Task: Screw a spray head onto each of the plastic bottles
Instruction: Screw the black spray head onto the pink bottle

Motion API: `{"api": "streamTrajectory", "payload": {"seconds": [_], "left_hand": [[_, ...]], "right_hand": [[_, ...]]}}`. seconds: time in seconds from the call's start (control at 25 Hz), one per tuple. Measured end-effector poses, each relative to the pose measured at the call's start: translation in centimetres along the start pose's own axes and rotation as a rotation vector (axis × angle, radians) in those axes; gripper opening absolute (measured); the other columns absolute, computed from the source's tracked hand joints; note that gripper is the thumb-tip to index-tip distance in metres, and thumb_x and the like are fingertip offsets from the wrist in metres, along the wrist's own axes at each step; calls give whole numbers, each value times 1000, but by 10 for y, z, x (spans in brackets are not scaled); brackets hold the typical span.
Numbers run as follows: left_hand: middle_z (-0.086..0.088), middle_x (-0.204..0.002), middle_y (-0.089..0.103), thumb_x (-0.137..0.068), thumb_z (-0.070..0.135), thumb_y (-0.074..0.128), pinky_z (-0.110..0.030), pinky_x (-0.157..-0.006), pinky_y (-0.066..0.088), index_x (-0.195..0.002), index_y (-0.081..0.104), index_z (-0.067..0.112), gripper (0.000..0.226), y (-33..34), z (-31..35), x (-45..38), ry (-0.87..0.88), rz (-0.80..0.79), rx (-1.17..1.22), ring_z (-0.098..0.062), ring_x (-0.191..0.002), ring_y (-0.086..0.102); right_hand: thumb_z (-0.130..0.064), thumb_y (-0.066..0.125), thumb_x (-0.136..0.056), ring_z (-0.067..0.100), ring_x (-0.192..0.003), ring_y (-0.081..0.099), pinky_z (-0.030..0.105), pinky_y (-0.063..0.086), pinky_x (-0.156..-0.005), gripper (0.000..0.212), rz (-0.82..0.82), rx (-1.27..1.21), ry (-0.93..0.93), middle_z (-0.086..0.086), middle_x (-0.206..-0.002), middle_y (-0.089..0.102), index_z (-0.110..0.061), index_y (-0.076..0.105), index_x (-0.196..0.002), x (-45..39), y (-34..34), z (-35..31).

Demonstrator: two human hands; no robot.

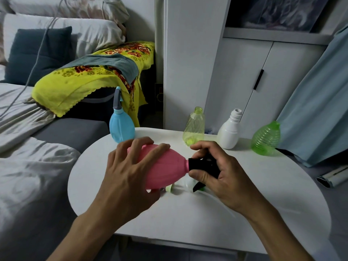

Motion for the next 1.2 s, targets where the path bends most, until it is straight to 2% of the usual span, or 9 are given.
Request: {"api": "streamTrajectory", "payload": {"seconds": [0.16,0.32,0.44,0.64,0.76,0.84,0.96,1.08,1.2], "left_hand": [[-18,-135,54,-50,42,92,-58,-91,45,-138,50,20,101,-2,5,0,51,80,-46,-41,-121,40],[-14,-137,46,-51,41,91,-58,-93,43,-139,45,23,101,-5,7,-1,113,131,-71,-39,-123,37],[-9,-137,39,-52,39,92,-59,-94,41,-139,40,26,102,1,11,-1,144,108,-69,-38,-124,35],[-8,-141,48,-58,36,90,-58,-95,46,-140,44,28,95,3,0,-4,124,10,69,-35,-128,38],[-6,-141,47,-59,32,91,-52,-95,47,-140,46,26,93,-2,-7,-4,95,18,181,-27,-128,36],[-4,-140,47,-59,32,92,-49,-95,48,-141,46,25,94,-3,-8,-4,71,24,247,-23,-127,35],[-6,-140,48,-58,32,92,-53,-93,51,-141,48,21,94,-1,-8,-3,52,22,245,-27,-126,39],[-11,-139,51,-58,32,91,-59,-94,49,-140,50,20,92,2,-8,-3,53,48,141,-36,-126,41],[-16,-139,52,-59,35,90,-57,-97,43,-139,46,22,92,1,-6,-1,66,131,63,-40,-126,40]], "right_hand": [[-48,62,-87,9,-76,63,25,53,-70,36,4,-1,48,-16,-91,60,-46,51,-121,0,0,1],[-36,64,-90,12,-63,61,30,52,-56,15,-47,-232,198,-6,-75,65,-29,65,-103,2,2,9],[-34,54,-91,14,-64,62,26,47,-49,19,-92,-355,341,-2,-73,69,-25,69,-99,5,6,17],[-36,32,-90,27,-79,67,30,52,-71,49,-287,-609,453,23,-92,71,-31,66,-125,15,6,22],[-30,45,-82,42,-87,60,45,48,-77,58,-425,-834,389,41,-110,61,-17,56,-138,19,8,11],[-33,60,-84,42,-90,58,45,47,-78,62,-463,-847,306,35,-108,64,-14,50,-142,20,10,4],[-47,55,-96,30,-71,63,34,51,-70,52,-413,-685,348,26,-92,73,-22,50,-141,19,14,6],[-66,42,-92,16,-41,50,25,48,-56,58,-395,-483,469,20,-74,75,-31,47,-138,23,22,14],[-71,40,-87,13,-31,38,22,40,-43,64,-317,-531,533,20,-60,70,-23,65,-121,22,23,16]]}}
Point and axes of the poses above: each hand's wrist, its own x-axis away from the middle knuckle, its own y-axis out of the palm, z = x × y, the point moved 7 cm from there along -x, towards the middle knuckle
